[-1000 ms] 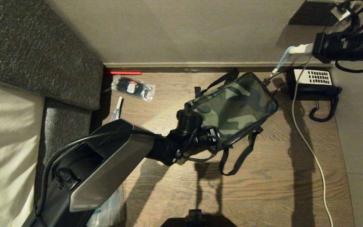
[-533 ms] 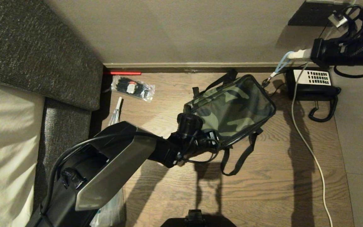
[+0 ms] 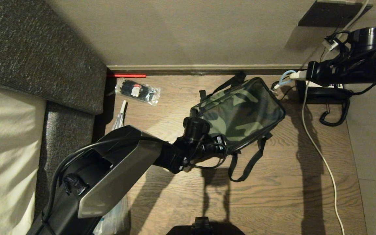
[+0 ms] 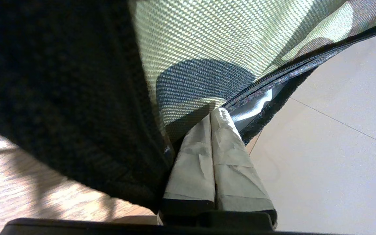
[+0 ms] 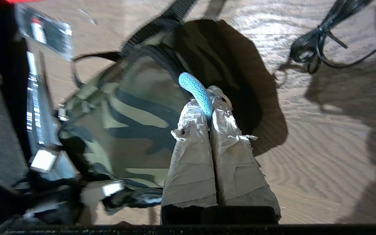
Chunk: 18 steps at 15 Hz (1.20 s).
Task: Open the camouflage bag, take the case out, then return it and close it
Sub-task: Open the top of the storage box
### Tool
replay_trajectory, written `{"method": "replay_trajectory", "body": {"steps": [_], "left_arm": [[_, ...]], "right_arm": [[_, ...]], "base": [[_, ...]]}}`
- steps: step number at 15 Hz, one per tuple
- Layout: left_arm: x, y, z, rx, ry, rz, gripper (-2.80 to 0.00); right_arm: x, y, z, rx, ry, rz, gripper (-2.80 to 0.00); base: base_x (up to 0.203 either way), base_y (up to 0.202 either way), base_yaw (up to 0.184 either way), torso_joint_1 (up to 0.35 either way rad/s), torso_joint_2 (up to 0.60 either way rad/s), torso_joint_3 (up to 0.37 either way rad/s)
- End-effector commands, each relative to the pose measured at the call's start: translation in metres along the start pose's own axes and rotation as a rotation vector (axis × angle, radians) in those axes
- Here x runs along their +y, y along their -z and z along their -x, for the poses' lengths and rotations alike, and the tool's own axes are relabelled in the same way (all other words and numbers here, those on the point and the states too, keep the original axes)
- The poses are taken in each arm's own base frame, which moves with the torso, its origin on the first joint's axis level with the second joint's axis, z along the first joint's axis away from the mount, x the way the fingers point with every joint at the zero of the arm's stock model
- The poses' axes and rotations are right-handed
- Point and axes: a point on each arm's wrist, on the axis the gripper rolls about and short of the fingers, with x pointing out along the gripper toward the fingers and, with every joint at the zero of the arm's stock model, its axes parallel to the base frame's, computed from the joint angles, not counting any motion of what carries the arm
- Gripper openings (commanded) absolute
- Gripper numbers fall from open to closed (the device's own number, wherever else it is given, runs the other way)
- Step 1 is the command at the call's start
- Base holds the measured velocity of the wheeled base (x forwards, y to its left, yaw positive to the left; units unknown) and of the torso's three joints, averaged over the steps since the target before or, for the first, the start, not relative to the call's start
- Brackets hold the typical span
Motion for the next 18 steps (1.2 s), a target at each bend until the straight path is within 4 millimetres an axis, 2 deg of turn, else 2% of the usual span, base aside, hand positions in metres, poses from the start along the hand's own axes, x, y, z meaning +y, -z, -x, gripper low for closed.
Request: {"method": "replay_trajectory", "body": {"steps": [1, 3, 5, 6, 10, 11, 18], "left_arm": [[-0.004, -0.001, 0.001, -0.005, 0.010, 0.002, -2.80], [-0.005, -0.001, 0.001, -0.005, 0.012, 0.001, -2.80], [-0.006, -0.001, 0.001, -0.004, 0.013, 0.000, -2.80], [-0.006, -0.001, 0.001, -0.004, 0.013, 0.000, -2.80], [-0.006, 0.000, 0.001, -0.002, 0.014, 0.000, -2.80], [-0.007, 0.000, 0.002, -0.001, 0.015, -0.001, -2.80], [-0.010, -0.003, 0.004, -0.008, 0.018, 0.000, -2.80]], "right_arm": [[-0.013, 0.013, -0.012, 0.040, 0.032, 0.030, -2.80], [-0.020, 0.018, -0.014, 0.056, 0.055, 0.048, -2.80], [-0.059, 0.033, -0.011, 0.105, 0.113, 0.112, -2.80], [-0.072, 0.039, -0.009, 0.125, 0.131, 0.114, -2.80], [-0.083, 0.045, -0.005, 0.160, 0.142, 0.080, -2.80], [-0.085, 0.048, -0.006, 0.171, 0.141, 0.070, 0.00], [-0.086, 0.051, -0.006, 0.183, 0.111, 0.046, 0.00]], "base": [[0.000, 0.000, 0.000, 0.000, 0.00, 0.000], [0.000, 0.000, 0.000, 0.000, 0.00, 0.000], [0.000, 0.000, 0.000, 0.000, 0.00, 0.000], [0.000, 0.000, 0.000, 0.000, 0.00, 0.000], [0.000, 0.000, 0.000, 0.000, 0.00, 0.000], [0.000, 0.000, 0.000, 0.000, 0.00, 0.000], [0.000, 0.000, 0.000, 0.000, 0.00, 0.000]]}}
